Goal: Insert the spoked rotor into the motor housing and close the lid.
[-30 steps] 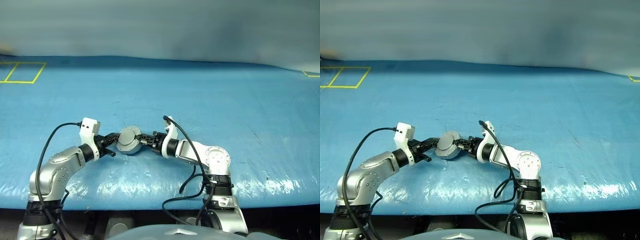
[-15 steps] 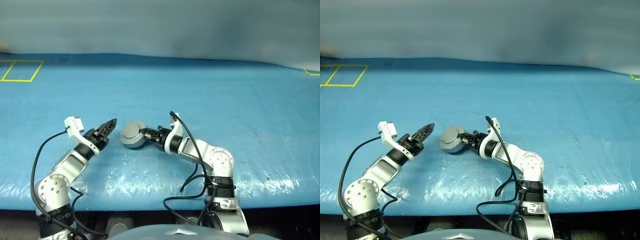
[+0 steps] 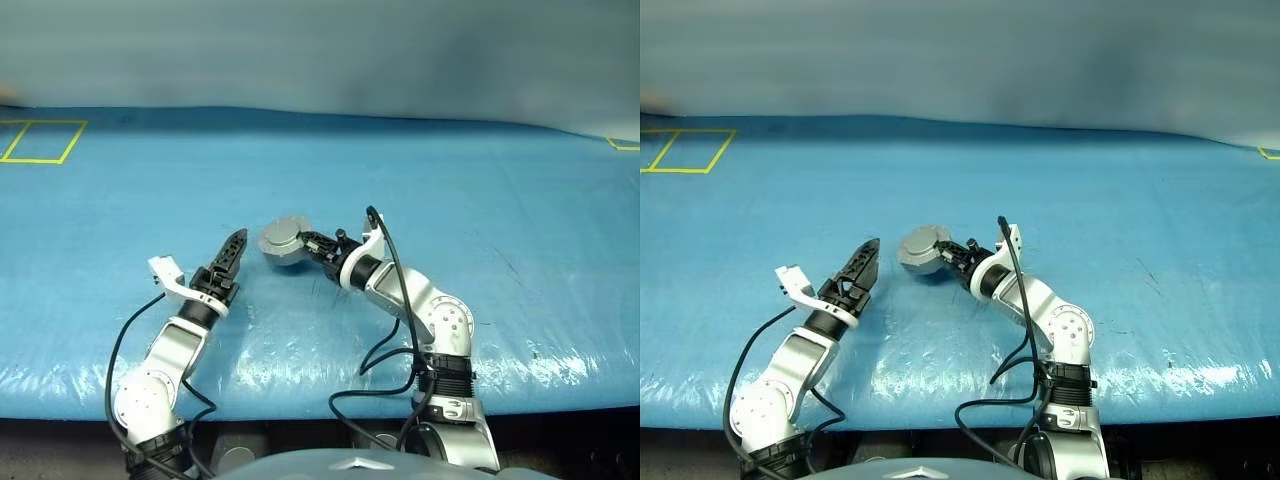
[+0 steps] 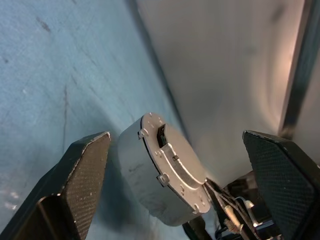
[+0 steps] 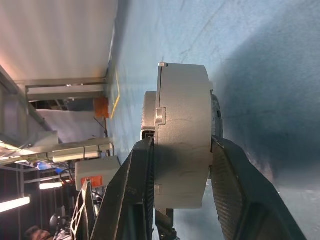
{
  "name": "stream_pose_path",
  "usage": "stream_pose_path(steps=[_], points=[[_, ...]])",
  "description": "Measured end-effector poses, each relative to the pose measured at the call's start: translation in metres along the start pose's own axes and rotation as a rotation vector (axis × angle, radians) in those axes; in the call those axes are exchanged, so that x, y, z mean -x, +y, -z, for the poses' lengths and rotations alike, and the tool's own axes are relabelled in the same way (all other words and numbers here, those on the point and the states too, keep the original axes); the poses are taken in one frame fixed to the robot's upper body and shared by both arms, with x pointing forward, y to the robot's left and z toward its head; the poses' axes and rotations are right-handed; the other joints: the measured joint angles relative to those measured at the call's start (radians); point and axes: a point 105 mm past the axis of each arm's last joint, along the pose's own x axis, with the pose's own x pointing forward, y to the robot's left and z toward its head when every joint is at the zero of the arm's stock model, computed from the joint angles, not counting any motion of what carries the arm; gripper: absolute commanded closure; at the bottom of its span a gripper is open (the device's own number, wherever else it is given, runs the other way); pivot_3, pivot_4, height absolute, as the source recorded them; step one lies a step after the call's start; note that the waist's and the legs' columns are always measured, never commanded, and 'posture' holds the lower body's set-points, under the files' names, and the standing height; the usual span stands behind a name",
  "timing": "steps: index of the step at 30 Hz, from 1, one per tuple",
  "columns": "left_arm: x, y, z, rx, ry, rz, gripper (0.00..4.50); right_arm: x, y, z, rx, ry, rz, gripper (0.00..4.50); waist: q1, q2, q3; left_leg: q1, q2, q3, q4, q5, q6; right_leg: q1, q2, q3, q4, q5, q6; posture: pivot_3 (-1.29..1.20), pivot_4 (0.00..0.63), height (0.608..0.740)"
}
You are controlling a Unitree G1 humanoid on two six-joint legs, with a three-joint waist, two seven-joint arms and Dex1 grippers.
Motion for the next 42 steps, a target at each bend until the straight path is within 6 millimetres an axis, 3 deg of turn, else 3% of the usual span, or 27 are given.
stream_pose_path(steps=[13, 23, 30, 35, 37, 42], points=[[-0.009, -0.012, 0.014, 0.293, -0.004, 0.085, 0.00, 0.000, 0.037, 0.015, 0.033, 0.045, -0.136, 3.29, 0.003, 0.000, 0.000, -0.001, 0.000, -0.001, 0.001, 0.000, 0.000, 0.000, 0.000, 0.000, 0.000, 0.000, -0.001, 0.00, 0.150, 0.740], [-0.019, -0.024, 0.029, 0.382, 0.041, 0.128, 0.00, 0.003, 0.034, 0.031, 0.052, 0.104, -0.135, 3.29, 0.003, 0.000, 0.000, -0.001, 0.000, -0.001, 0.001, 0.000, 0.000, 0.000, 0.000, 0.000, 0.000, 0.000, -0.001, 0.00, 0.150, 0.740], [-0.014, -0.019, 0.027, 0.445, -0.001, 0.089, 2.14, 0.005, 0.030, 0.036, 0.034, 0.119, -0.139, 3.29, 0.005, 0.000, 0.000, -0.001, 0.000, -0.001, 0.002, 0.000, 0.000, 0.001, 0.000, 0.000, 0.000, -0.001, -0.002, 0.00, 0.150, 0.740], [-0.013, -0.023, 0.027, 0.453, -0.016, 0.084, 2.14, 0.006, 0.033, 0.036, 0.104, 0.105, -0.155, 3.29, 0.009, 0.000, 0.000, -0.001, 0.000, -0.001, 0.003, 0.001, 0.000, 0.001, 0.000, 0.000, 0.000, -0.001, -0.002, 0.00, 0.150, 0.740], [-0.014, -0.024, 0.028, 0.452, -0.019, 0.080, 2.14, 0.007, 0.032, 0.035, 0.156, 0.089, -0.150, 2.55, 0.011, 0.000, 0.000, -0.001, 0.000, -0.001, 0.003, 0.001, 0.000, 0.001, 0.000, 0.000, 0.000, -0.001, -0.002, 0.00, 0.150, 0.740], [-0.027, -0.015, 0.023, 0.386, -0.037, -0.002, 2.14, 0.021, 0.023, 0.022, 0.648, 0.034, -0.062, 0.94, 0.022, 0.000, 0.000, -0.001, -0.001, -0.002, 0.004, 0.002, 0.000, 0.001, 0.001, 0.000, 0.000, -0.001, -0.001, 0.00, 0.150, 0.740]])
